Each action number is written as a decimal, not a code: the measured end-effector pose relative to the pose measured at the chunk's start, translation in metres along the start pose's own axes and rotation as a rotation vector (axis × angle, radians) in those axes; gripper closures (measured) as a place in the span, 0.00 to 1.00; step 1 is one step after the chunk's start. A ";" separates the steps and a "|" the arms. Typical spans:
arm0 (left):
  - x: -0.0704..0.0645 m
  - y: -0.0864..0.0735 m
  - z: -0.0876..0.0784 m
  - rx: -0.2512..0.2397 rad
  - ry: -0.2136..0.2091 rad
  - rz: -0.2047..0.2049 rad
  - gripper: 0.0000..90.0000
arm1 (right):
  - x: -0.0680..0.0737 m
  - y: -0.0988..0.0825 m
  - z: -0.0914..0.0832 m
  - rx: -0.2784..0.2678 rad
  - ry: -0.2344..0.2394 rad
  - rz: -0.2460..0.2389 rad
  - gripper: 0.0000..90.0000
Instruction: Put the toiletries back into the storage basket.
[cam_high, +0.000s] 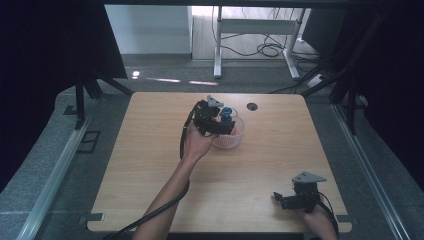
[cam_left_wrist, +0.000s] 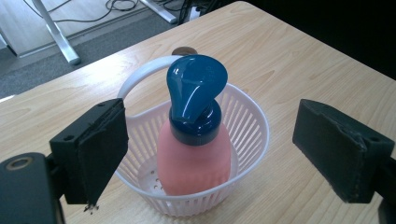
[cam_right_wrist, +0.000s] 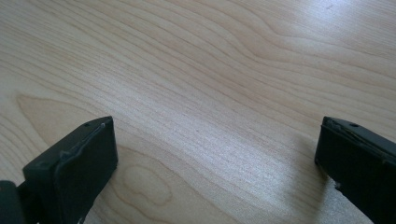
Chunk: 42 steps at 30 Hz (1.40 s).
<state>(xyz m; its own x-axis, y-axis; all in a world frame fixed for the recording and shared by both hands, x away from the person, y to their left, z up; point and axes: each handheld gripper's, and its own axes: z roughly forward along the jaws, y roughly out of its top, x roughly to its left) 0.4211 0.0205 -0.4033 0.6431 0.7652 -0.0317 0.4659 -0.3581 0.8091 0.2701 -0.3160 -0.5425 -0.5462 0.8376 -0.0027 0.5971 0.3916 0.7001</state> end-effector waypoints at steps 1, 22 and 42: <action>0.000 0.000 -0.001 -0.002 -0.002 0.000 0.12 | 0.000 0.000 0.000 0.000 0.000 0.000 0.00; -0.004 -0.006 -0.029 -0.074 -0.030 0.026 0.11 | 0.000 0.000 0.000 0.000 -0.001 0.001 0.00; -0.004 -0.017 -0.048 -0.064 -0.035 0.047 0.12 | 0.000 0.000 0.000 0.000 -0.003 0.002 0.00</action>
<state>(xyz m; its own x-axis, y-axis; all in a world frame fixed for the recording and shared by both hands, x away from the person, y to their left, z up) 0.3810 0.0496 -0.3889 0.6845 0.7289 -0.0119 0.3954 -0.3575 0.8461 0.2698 -0.3157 -0.5425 -0.5436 0.8393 -0.0035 0.5977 0.3900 0.7005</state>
